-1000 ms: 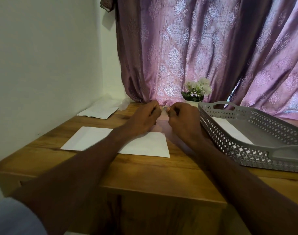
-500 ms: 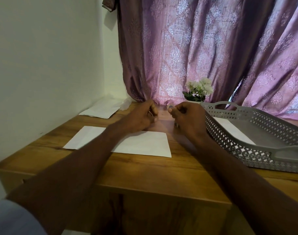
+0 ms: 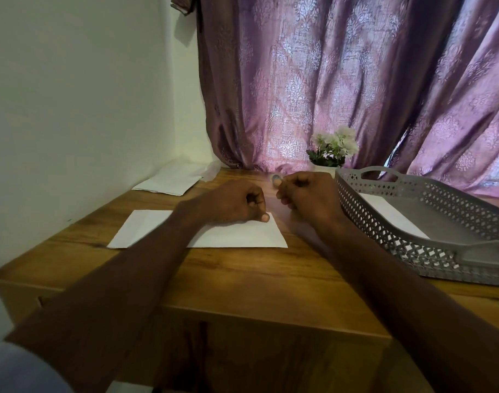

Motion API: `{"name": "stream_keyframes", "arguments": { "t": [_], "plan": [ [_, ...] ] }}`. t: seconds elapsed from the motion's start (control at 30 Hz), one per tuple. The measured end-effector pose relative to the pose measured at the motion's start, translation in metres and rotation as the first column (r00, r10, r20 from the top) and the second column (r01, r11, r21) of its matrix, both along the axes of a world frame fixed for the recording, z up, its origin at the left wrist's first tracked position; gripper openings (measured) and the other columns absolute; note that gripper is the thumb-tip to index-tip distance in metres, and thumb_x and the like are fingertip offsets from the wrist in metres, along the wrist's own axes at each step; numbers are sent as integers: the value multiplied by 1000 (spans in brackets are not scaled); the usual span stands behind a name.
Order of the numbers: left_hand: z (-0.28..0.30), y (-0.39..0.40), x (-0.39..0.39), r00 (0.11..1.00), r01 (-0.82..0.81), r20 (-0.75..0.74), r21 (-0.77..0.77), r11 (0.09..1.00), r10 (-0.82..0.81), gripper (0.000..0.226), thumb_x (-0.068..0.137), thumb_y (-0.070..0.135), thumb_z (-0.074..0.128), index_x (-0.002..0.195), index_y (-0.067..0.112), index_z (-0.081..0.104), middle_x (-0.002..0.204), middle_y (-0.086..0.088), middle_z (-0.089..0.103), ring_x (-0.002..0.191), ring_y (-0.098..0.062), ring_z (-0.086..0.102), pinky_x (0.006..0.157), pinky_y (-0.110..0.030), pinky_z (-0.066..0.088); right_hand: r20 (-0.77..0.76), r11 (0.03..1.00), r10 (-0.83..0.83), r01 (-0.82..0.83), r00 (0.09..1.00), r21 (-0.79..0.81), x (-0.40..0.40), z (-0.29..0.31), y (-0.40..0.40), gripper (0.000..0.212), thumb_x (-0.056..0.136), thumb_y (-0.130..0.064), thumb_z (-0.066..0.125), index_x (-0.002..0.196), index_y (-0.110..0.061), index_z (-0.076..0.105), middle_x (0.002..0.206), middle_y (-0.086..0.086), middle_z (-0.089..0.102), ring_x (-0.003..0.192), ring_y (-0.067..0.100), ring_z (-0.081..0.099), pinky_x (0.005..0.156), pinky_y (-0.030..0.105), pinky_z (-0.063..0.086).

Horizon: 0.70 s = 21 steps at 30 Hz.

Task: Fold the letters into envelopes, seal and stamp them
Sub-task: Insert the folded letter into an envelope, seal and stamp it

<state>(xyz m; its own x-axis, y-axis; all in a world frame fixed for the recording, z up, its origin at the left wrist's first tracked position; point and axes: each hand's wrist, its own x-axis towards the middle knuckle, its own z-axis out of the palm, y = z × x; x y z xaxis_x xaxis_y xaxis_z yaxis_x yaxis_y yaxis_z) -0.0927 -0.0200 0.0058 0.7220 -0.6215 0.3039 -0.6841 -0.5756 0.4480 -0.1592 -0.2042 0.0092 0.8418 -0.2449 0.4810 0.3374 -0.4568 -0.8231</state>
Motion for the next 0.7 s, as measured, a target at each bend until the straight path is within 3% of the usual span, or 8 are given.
{"name": "stream_keyframes", "arguments": {
  "t": [0.1,0.17,0.27,0.33,0.4,0.57,0.7],
  "plan": [
    [0,0,-3,999,-11,48,-84,996,15,10,93,18,75,92,9,73,88,-6,72,81,-15,64,72,-30,54,-75,995,72,-66,995,79,-1,0,4,17,95,-19,73,93,-3,80,80,17,77,63,16,65,59,27,54],
    [4,-3,-6,1000,-16,5,-214,977,17,17,102,16,64,93,5,75,87,-6,73,81,-9,67,73,-27,55,-105,990,85,-72,991,122,-3,0,6,15,96,-12,71,96,1,78,82,19,76,61,16,63,56,25,52],
    [12,-10,-8,979,-109,-202,-371,922,35,46,106,42,53,104,3,77,98,-12,78,95,-26,74,91,-35,57,-130,973,108,-78,986,215,-6,2,7,17,97,-12,70,99,4,77,81,20,74,60,17,61,54,25,49],
    [14,-12,-7,958,-126,-286,-419,899,1,56,100,57,54,104,7,78,97,-8,80,98,-28,75,99,-42,59,-138,955,122,-78,983,285,-8,4,7,18,98,-12,68,100,4,76,81,18,72,60,18,61,52,24,46],
    [12,-11,-5,953,-98,-301,-442,891,-45,50,95,57,62,105,10,79,97,-5,81,98,-25,77,98,-45,60,-136,944,130,-81,982,319,-10,5,8,19,98,-13,67,102,4,75,81,17,72,60,17,62,50,22,45],
    [8,-6,2,963,-91,-263,-522,848,-58,7,90,24,79,89,17,78,90,-4,81,89,-23,78,86,-38,63,-166,920,179,-105,970,377,-9,4,11,18,99,-14,67,102,3,74,75,12,70,54,12,62,43,17,45],
    [9,-7,0,962,-104,-268,-527,843,-49,7,88,20,81,83,17,77,91,-10,80,80,-19,77,74,-27,62,-220,962,85,-22,972,273,-4,-2,8,19,96,-22,72,92,-4,77,78,15,75,62,20,66,48,23,49]
  ]
}}
